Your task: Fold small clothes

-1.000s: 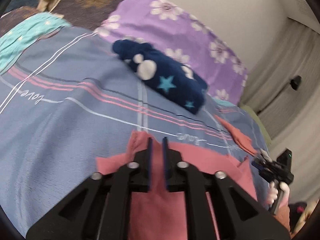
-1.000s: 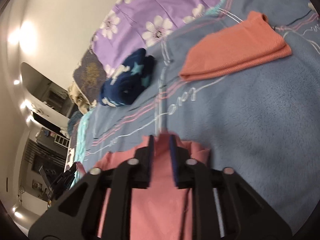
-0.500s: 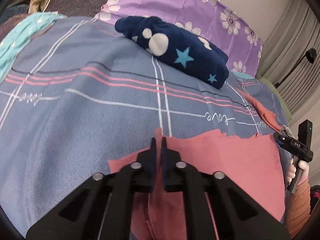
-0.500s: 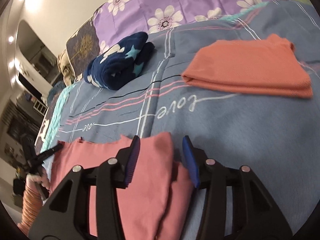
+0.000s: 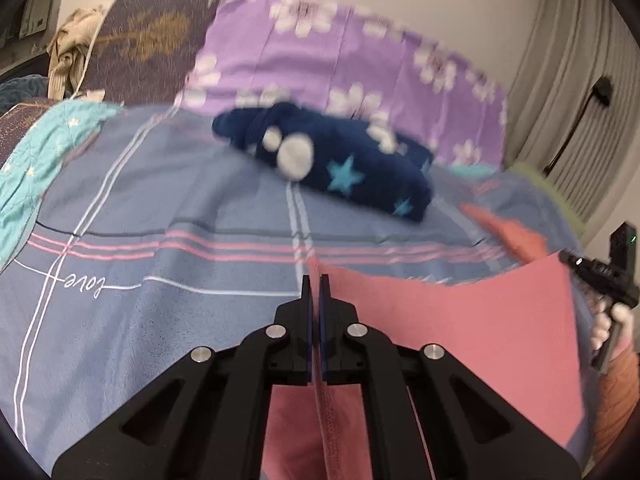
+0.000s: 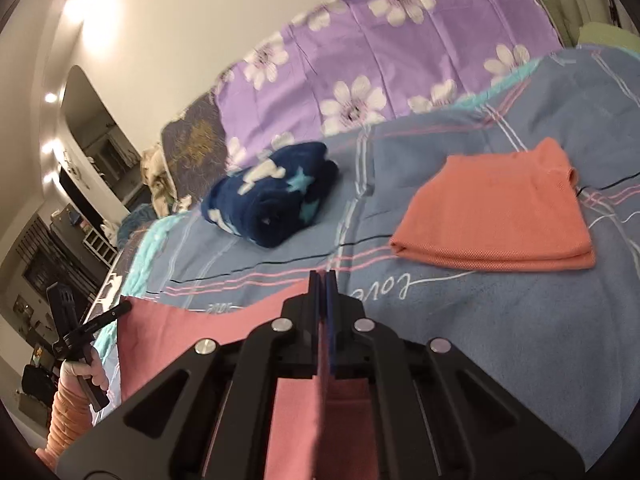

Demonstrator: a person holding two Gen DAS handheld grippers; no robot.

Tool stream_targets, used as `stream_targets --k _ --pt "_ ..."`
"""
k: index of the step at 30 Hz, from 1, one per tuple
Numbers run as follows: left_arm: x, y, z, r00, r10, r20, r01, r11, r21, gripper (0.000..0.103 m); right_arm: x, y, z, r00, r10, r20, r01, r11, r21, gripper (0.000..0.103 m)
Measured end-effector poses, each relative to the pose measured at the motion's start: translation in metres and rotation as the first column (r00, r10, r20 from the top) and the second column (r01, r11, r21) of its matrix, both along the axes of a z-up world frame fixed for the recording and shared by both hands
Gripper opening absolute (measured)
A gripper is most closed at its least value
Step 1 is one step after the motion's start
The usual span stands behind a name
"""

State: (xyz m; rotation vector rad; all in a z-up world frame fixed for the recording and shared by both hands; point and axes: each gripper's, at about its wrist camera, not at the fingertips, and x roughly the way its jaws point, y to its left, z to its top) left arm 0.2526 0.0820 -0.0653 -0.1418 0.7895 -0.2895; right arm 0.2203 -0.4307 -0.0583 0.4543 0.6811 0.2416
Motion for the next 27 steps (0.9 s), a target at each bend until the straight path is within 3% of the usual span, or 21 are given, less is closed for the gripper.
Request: stream_targets --k 2,4,7,9,12,14,16,18,22,25,27 --pt "0.01 0.001 -0.022 0.996 0.022 -0.085 -0.019 0.999 0.034 0.003 0.015 0.002 -0.022 0.996 -0.005 -0.094 0.003 1.0 -0.024 0.01" --pt "0.005 0.003 -0.03 0.994 0.023 -0.104 -0.02 0.999 0.037 0.003 0.012 0.001 -0.041 0.985 -0.015 -0.169 0.013 1.0 -0.012 0.013" --pt "-0.017 0.001 -0.023 0.998 -0.004 -0.065 0.009 0.997 0.072 0.015 -0.017 -0.006 -0.05 0.986 -0.01 -0.166 0.005 1.0 -0.026 0.024" --pt "-0.036 -0.007 -0.009 1.0 -0.023 -0.014 0.024 0.994 0.111 0.02 -0.037 -0.015 -0.051 0.986 -0.013 -0.164 0.008 1.0 -0.029 0.024" --pt "-0.06 -0.034 0.01 0.995 -0.101 0.012 0.1 0.993 0.058 0.025 -0.064 -0.03 -0.054 0.983 -0.009 -0.185 0.006 1.0 -0.015 0.024" --pt "-0.083 -0.073 0.017 0.98 -0.198 0.014 0.198 0.98 0.017 0.032 -0.073 -0.033 -0.054 0.982 0.002 -0.189 -0.007 1.0 -0.023 0.024" --pt "-0.106 -0.115 0.018 0.95 -0.311 0.007 0.311 0.95 -0.01 0.039 -0.076 -0.035 -0.055 0.982 0.021 -0.185 -0.02 1.0 0.003 0.024" --pt "-0.14 -0.174 0.014 0.884 -0.467 -0.015 0.466 0.884 -0.029 0.04 -0.073 -0.036 -0.056 0.983 0.043 -0.18 -0.035 0.998 0.047 0.024" --pt "-0.192 -0.262 -0.001 0.76 -0.644 -0.086 0.646 0.763 -0.003 0.04 -0.055 -0.037 -0.061 0.979 0.082 -0.187 -0.065 0.993 0.096 0.025" --pt "-0.218 -0.304 -0.009 0.705 -0.699 -0.121 0.709 0.7 0.084 0.04 -0.044 -0.037 -0.061 0.973 0.131 -0.188 -0.11 0.987 0.119 0.032" --pt "-0.232 -0.327 -0.015 0.703 -0.698 -0.135 0.71 0.678 0.19 0.041 -0.037 -0.036 -0.061 0.971 0.151 -0.184 -0.132 0.985 0.111 0.036"
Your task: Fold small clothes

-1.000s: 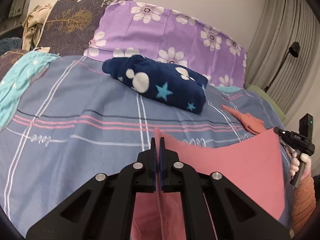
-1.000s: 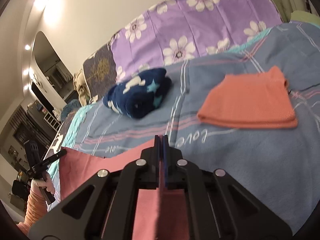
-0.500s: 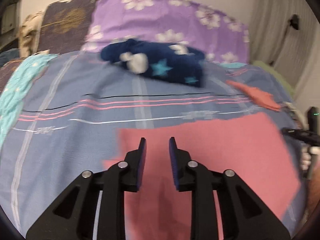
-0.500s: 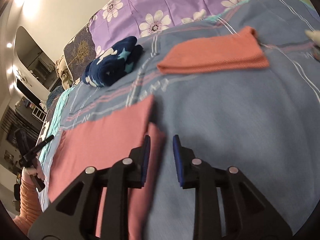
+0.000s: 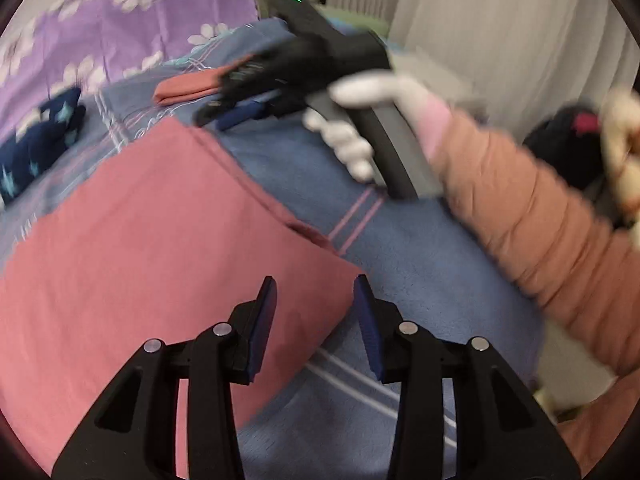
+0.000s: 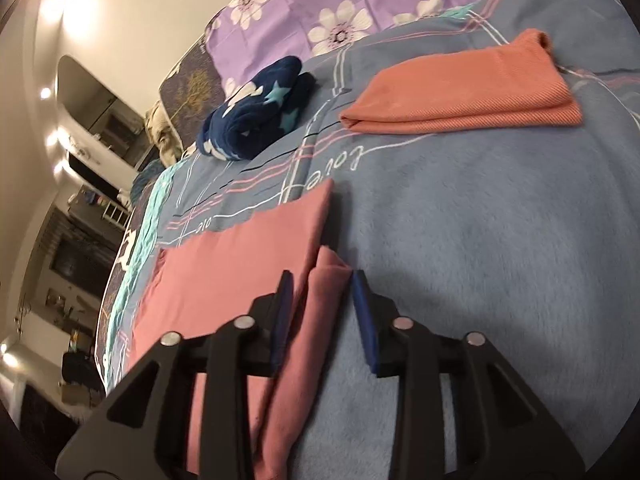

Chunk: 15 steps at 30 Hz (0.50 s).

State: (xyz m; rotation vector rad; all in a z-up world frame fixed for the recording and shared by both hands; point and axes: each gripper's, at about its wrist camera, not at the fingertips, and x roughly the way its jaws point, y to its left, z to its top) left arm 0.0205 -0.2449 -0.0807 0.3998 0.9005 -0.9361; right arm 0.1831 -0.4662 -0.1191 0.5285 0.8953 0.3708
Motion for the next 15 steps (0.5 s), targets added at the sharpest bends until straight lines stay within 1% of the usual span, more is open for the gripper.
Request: stream_targets --k 1,3,6,10,12,13,14,15 --pt "-0.006 -0.008 -0.003 1.0 -0.005 0.027 0.004 0.999 0.032 0.041 0.002 0.0 -0.001 1.0 0.016 0.004 -0.016 1.0 0.0 0.038" --pt "-0.017 -0.023 -0.01 0.998 -0.021 0.054 0.017 0.997 0.082 0.041 0.005 -0.002 -0.004 0.999 0.039 0.009 -0.039 0.999 0.013 0.04" --pt "-0.024 -0.035 -0.02 0.995 -0.016 0.095 0.001 0.989 0.151 0.041 0.001 -0.014 -0.015 0.999 0.042 0.03 -0.044 0.997 0.07 0.037" --pt "-0.019 -0.046 -0.026 0.995 0.025 0.101 -0.044 0.981 0.191 0.041 -0.004 -0.023 -0.016 0.998 0.047 0.048 -0.053 0.989 0.134 0.037" --pt "-0.019 -0.051 -0.026 0.994 0.025 0.104 -0.045 0.979 0.196 0.046 -0.006 -0.022 -0.014 0.996 0.06 0.06 -0.068 0.988 0.136 0.039" --pt "-0.025 -0.054 -0.026 0.994 0.015 0.105 -0.036 0.979 0.199 0.054 -0.006 -0.021 -0.013 0.996 0.068 0.061 -0.075 0.988 0.133 0.039" --pt "-0.027 -0.058 -0.028 0.994 0.003 0.109 -0.025 0.978 0.205 0.058 -0.005 -0.017 -0.012 0.995 0.081 0.061 -0.088 0.988 0.124 0.039" --pt "-0.028 -0.059 -0.029 0.993 -0.002 0.12 -0.024 0.977 0.214 0.058 -0.004 -0.015 -0.012 0.994 0.088 0.058 -0.094 0.989 0.116 0.039"
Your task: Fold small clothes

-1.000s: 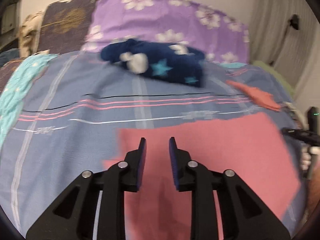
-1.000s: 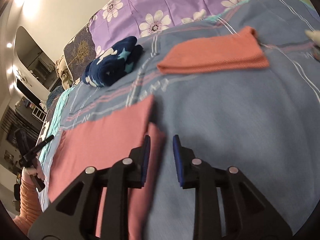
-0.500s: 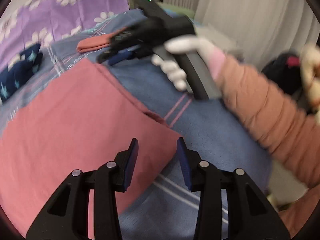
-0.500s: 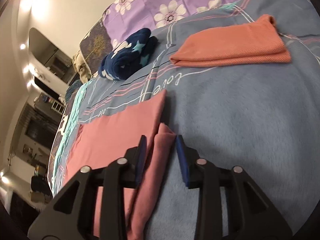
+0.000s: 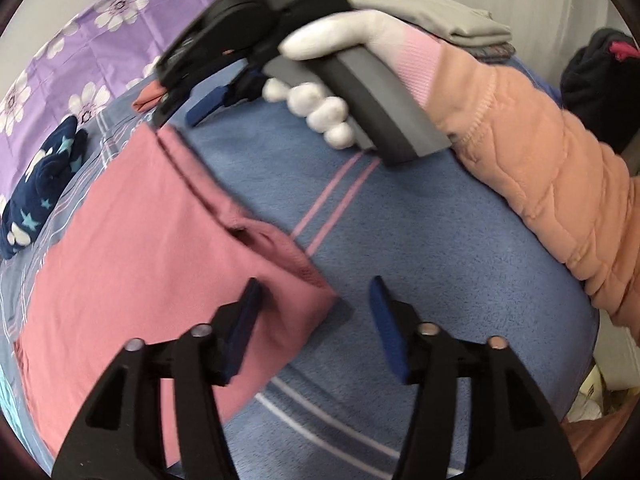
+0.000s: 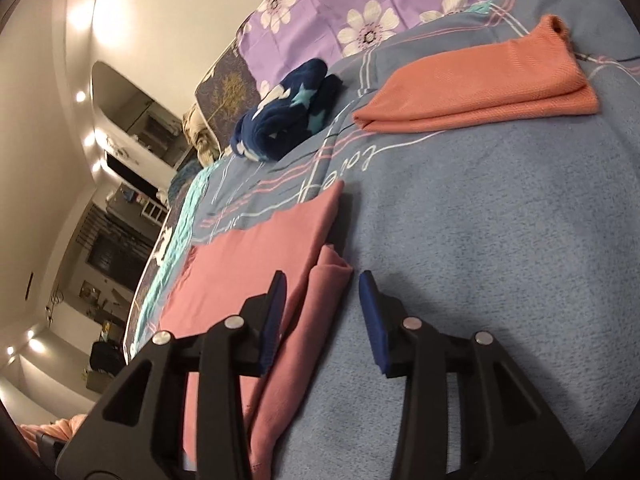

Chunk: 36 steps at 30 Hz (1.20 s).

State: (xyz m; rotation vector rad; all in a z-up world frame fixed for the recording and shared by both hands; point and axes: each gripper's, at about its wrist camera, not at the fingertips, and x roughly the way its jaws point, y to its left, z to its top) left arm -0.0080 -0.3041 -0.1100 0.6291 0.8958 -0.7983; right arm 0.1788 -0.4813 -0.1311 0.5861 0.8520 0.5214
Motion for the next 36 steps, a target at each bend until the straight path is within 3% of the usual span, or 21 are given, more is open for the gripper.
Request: stream_targets --k 4,6,7,9,11,19,28,33,36 --pt "0.003 0.001 -0.004 0.999 0.033 0.01 -0.033 0.999 -0.011 0.057 0.005 0.016 0.0 0.999 0.006 -0.033 -0.009 0.994 -0.111 0.036" --pt "0.008 0.003 -0.005 0.998 0.059 0.002 -0.059 0.998 -0.028 0.041 0.007 0.017 0.0 0.999 -0.013 -0.038 0.008 0.992 -0.127 0.031" --pt "0.012 0.006 -0.004 0.998 0.067 -0.013 -0.068 0.997 -0.045 0.029 0.009 0.016 -0.001 0.999 -0.027 -0.04 0.022 0.993 -0.119 0.02" --pt "0.023 0.012 -0.002 0.994 0.077 -0.081 -0.085 0.991 -0.104 0.018 0.01 0.013 -0.004 0.999 -0.029 -0.042 0.026 0.997 -0.077 0.011" --pt "0.028 0.016 0.0 0.99 0.089 -0.108 -0.103 0.986 -0.129 0.011 0.008 0.012 -0.005 1.0 -0.016 -0.018 0.016 1.0 -0.014 0.01" --pt "0.02 0.016 0.005 0.997 0.021 -0.081 -0.032 0.989 -0.144 0.006 -0.003 0.01 0.012 0.997 -0.038 0.064 0.037 0.999 0.014 0.007" --pt "0.016 0.017 -0.001 0.996 0.001 -0.094 -0.016 0.988 -0.155 0.006 0.003 0.003 0.003 0.996 -0.084 0.033 0.084 0.996 0.013 0.005" --pt "0.017 0.018 -0.002 0.991 -0.018 -0.13 -0.005 0.984 -0.178 0.006 -0.001 -0.005 0.016 0.982 -0.164 0.095 0.165 0.986 -0.009 0.0" --pt "0.018 0.016 -0.005 0.991 -0.023 -0.134 -0.001 0.984 -0.176 0.006 0.003 -0.011 0.009 0.983 -0.178 0.05 0.18 0.983 -0.035 0.001"
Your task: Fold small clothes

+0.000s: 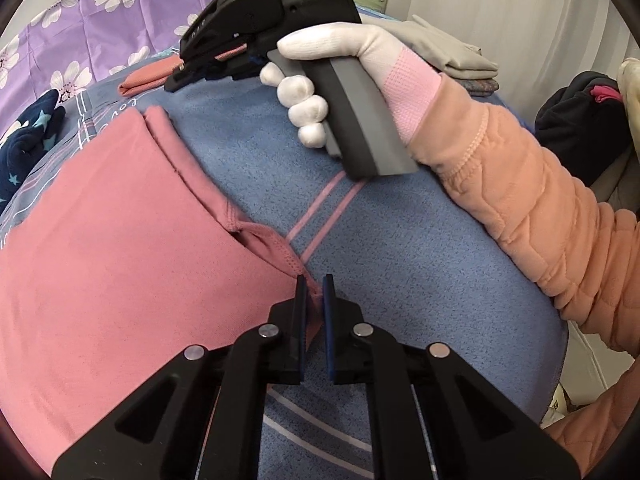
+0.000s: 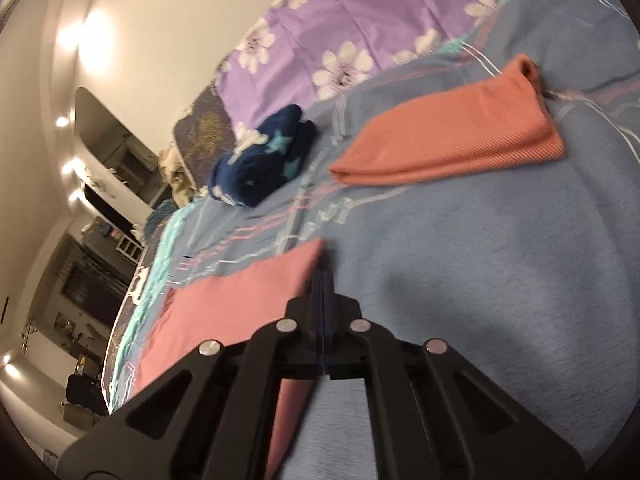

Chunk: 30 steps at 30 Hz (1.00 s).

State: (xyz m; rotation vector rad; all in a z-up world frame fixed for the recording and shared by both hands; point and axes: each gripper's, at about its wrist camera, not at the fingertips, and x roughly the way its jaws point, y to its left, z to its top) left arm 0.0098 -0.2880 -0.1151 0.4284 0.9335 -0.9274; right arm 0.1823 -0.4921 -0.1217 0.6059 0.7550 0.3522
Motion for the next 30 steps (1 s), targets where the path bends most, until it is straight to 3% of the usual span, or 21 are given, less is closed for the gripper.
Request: stream_targets --k 2,3,4,5,7,8,9,10,12,15,16,17,22,23,25,30 --pt "-0.001 0.0 0.0 1.0 -0.006 0.004 0.006 1.0 -0.001 0.007 0.002 0.002 -0.005 0.998 0.029 -0.047 -0.029 1.0 -0.002 0.007" --pt "-0.001 0.0 -0.001 1.0 -0.007 0.003 0.007 1.0 -0.002 0.007 0.002 0.005 -0.007 0.996 0.051 -0.073 -0.052 0.999 -0.004 0.02" --pt "0.0 0.0 -0.001 1.0 -0.007 0.002 0.007 1.0 -0.003 0.007 0.001 0.008 -0.008 0.994 0.064 -0.086 -0.065 0.998 -0.006 0.04" --pt "0.0 0.0 -0.001 1.0 -0.008 0.001 0.008 1.0 -0.004 0.007 0.001 0.013 -0.008 0.992 0.079 -0.095 -0.081 0.997 -0.016 0.044" --pt "0.002 0.0 -0.002 1.0 -0.016 0.0 0.016 1.0 -0.01 0.007 0.001 0.025 -0.006 0.989 0.114 -0.092 -0.121 0.99 -0.067 0.044" --pt "0.002 0.0 -0.003 1.0 -0.021 -0.005 0.021 1.0 -0.013 0.007 0.004 0.032 -0.008 0.988 0.126 -0.093 -0.135 0.986 -0.097 0.039" --pt "0.003 -0.001 -0.004 1.0 -0.026 -0.011 0.026 1.0 -0.015 0.007 0.007 0.037 -0.01 0.988 0.123 -0.098 -0.134 0.984 -0.116 0.014" --pt "0.004 0.0 -0.004 0.999 -0.03 -0.014 0.03 0.999 -0.017 0.007 0.011 0.041 -0.014 0.986 0.123 -0.109 -0.136 0.983 -0.125 0.009" --pt "0.006 0.001 -0.004 0.999 -0.038 -0.03 0.037 0.999 -0.032 0.007 0.005 0.041 -0.009 0.993 0.098 -0.07 -0.107 0.984 -0.14 0.009" --pt "0.007 0.002 -0.006 0.998 -0.045 -0.04 0.043 0.998 -0.039 0.007 -0.001 0.049 0.005 0.996 0.091 0.006 -0.087 0.967 -0.241 0.007" --pt "0.006 0.001 -0.006 0.998 -0.05 -0.033 0.049 0.998 -0.035 0.007 0.003 0.053 0.0 0.998 0.058 -0.006 -0.056 0.943 -0.327 0.007" --pt "0.005 0.001 -0.006 0.998 -0.052 -0.026 0.051 0.998 -0.033 0.007 0.007 0.052 -0.009 0.998 0.047 -0.034 -0.056 0.937 -0.346 0.007" --pt "-0.002 -0.002 -0.003 1.0 -0.024 0.007 0.025 0.999 -0.021 0.017 0.012 0.029 -0.022 0.997 0.041 -0.059 -0.051 0.983 -0.178 0.008" --pt "-0.006 -0.003 -0.001 1.0 -0.016 0.019 0.016 1.0 -0.017 0.023 0.01 0.028 -0.02 0.998 0.032 -0.053 -0.041 0.983 -0.177 0.011" --pt "-0.013 0.0 0.005 0.999 -0.011 0.047 0.011 1.0 -0.017 0.03 0.001 0.028 -0.011 1.0 -0.015 -0.021 0.01 0.977 -0.211 0.028" --pt "-0.025 0.02 0.023 0.995 0.004 0.095 0.002 0.998 -0.062 0.038 -0.019 0.026 -0.002 0.997 -0.074 -0.023 0.066 0.969 -0.238 0.034"
